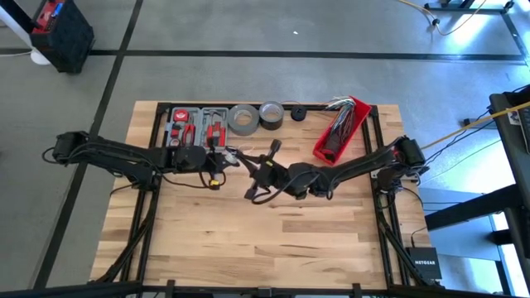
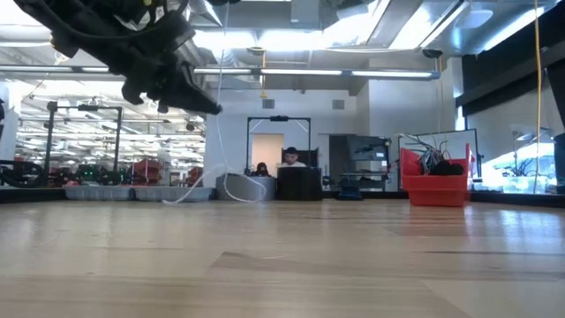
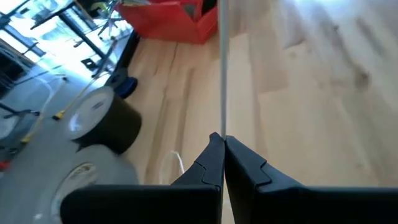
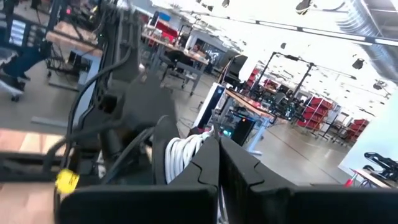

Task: Coil cords
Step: Coil the white wire on the black spool

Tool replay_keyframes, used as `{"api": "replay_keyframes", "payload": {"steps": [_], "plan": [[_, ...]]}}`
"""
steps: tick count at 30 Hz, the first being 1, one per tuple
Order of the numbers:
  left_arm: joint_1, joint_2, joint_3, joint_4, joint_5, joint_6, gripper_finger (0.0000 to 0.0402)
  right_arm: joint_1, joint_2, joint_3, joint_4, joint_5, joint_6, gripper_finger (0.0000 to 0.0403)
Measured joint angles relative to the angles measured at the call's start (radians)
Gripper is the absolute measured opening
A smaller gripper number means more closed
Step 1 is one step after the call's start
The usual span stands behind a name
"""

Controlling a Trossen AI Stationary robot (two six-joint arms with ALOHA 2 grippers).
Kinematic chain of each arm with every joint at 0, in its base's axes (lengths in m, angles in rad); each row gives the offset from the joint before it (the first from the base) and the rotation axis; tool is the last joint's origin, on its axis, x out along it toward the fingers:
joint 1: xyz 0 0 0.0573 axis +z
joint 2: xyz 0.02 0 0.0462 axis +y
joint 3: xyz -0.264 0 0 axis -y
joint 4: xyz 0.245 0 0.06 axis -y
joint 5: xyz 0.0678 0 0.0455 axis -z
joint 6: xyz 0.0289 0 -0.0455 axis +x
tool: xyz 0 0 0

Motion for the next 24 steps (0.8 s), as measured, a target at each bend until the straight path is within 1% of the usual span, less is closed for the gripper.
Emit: {"api": "replay_keyframes", "payload": {"steps": [5, 8, 12, 15, 18, 20, 24], "plan": [[0.001, 0.0, -0.001, -0.077, -0.024, 0.068, 0.0, 0.0, -0.025, 0.004, 0.015, 0.001, 0.0, 0.0005], [0.001, 0.0, -0.003, -0.078, -0.034, 0.07, 0.0, 0.001, -0.025, 0.004, 0.007, -0.002, 0.0, 0.0005], [0.001, -0.032, 0.002, -0.089, -0.05, 0.062, 0.0, 0.001, -0.027, 0.005, -0.015, -0.001, 0.0, 0.0005], [0.001, -0.09, 0.002, -0.097, -0.051, 0.032, 0.0, 0.002, -0.031, 0.008, -0.033, -0.002, -0.019, 0.0005], [0.001, -0.175, 0.003, -0.119, -0.052, 0.001, 0.0, -0.006, -0.034, 0.01, -0.069, -0.015, -0.021, 0.0005], [0.002, -0.235, 0.003, -0.149, -0.057, -0.01, 0.0, -0.012, -0.033, 0.01, -0.117, -0.042, -0.021, 0.0005], [0.002, -0.356, 0.004, -0.202, -0.115, -0.018, 0.0, -0.036, -0.032, 0.009, -0.244, -0.128, -0.015, 0.0005]]}}
